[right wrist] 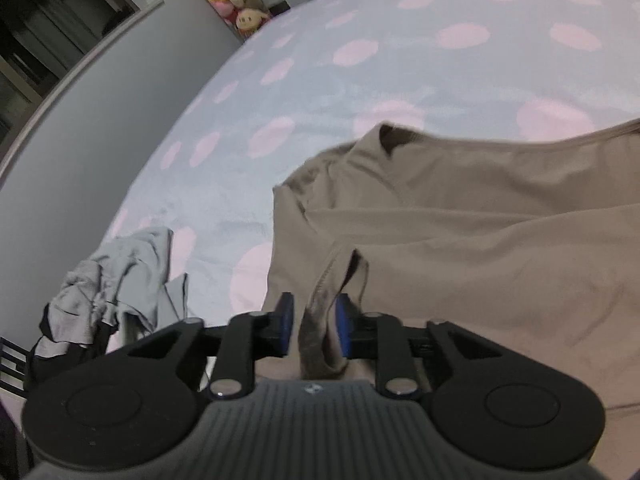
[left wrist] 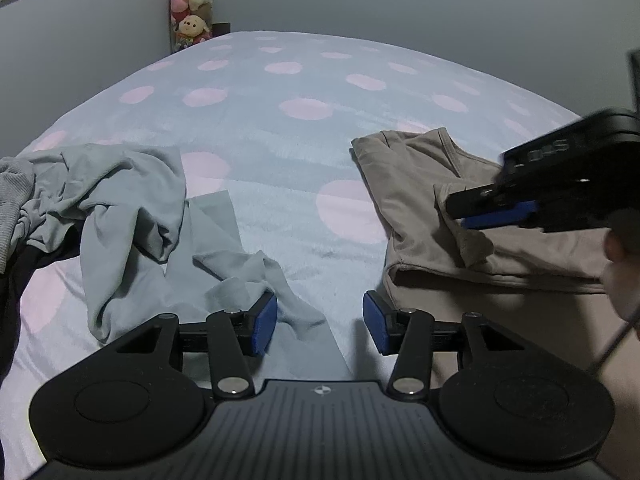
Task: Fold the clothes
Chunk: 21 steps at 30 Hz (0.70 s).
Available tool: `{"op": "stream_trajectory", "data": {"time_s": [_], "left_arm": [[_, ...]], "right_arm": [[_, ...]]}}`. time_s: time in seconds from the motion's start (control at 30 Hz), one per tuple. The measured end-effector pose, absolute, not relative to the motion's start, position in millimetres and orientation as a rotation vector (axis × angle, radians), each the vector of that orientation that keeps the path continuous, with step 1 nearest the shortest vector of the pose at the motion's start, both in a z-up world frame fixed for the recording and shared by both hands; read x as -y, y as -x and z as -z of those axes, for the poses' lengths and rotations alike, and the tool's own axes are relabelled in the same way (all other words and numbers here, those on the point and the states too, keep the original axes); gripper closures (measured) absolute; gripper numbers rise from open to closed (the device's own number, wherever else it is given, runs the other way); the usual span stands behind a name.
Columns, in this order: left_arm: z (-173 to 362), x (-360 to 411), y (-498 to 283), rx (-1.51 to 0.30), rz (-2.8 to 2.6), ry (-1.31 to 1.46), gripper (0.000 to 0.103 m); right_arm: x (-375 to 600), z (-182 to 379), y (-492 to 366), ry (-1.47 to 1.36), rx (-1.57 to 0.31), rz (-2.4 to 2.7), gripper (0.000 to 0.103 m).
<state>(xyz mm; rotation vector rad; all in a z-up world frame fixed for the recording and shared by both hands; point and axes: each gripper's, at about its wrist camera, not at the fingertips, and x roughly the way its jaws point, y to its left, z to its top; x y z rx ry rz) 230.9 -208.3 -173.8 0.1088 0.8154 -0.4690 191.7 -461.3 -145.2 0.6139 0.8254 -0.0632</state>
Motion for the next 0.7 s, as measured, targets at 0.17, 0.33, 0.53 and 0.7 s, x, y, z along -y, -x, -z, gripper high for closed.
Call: {"op": "stream_trajectory", "data": {"time_s": [0.17,0.33,0.53,0.7], "left_arm": [[162.7,210.5,-221.7,-0.769,0.503,-0.095,0.057],[153.1,220.0,-206.2,-0.696,0.569,-0.11,0.057],[156.3,247.3,-189.5,-0.667,0.618,-0.19,0.057],[157.9,279.1,-187.8,-0.665,0.67,-0.241,0.057]], "right_arm": [[488.3,121.4,-137.6,-0.574,-0.767,0.131,0.072],[524.6,111.8,-62.9,-0.496,-0.72,0.303,0.072],[555.8,124.6,10.8,-0.328,-0.71,0.538,0.072],[575.1,144.3,43.4,-0.244,-0.706,0.631,0.072]]}}
